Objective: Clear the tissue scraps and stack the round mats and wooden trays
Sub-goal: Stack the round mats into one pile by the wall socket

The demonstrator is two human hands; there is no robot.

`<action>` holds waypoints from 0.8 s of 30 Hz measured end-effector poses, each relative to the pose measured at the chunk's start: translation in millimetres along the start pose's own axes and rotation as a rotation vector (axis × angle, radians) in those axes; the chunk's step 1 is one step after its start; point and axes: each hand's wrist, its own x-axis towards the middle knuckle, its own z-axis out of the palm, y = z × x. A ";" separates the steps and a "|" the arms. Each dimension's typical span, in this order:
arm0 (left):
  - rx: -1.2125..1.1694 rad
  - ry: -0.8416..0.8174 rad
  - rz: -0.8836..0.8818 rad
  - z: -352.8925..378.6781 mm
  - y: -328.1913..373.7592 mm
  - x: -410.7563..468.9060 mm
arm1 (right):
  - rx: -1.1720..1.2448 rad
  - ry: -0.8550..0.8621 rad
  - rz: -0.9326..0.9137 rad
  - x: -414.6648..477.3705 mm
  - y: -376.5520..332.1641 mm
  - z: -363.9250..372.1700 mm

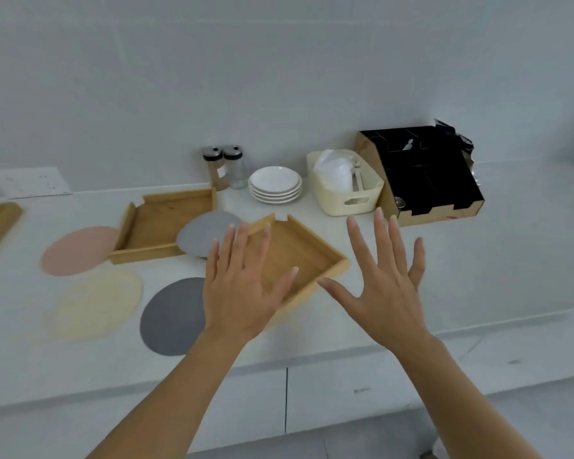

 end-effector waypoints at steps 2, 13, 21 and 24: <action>0.007 0.021 -0.049 -13.3 -33.2 1.8 | 0.032 0.010 -0.027 12.7 -30.1 10.9; 0.163 0.123 -0.324 -58.3 -174.1 2.5 | 0.148 -0.023 -0.296 83.1 -166.4 67.1; 0.247 0.157 -0.486 -57.9 -245.1 20.3 | 0.274 -0.076 -0.410 133.1 -234.9 121.9; 0.257 0.162 -0.531 -51.7 -268.7 36.5 | 0.319 -0.090 -0.435 153.9 -254.7 142.5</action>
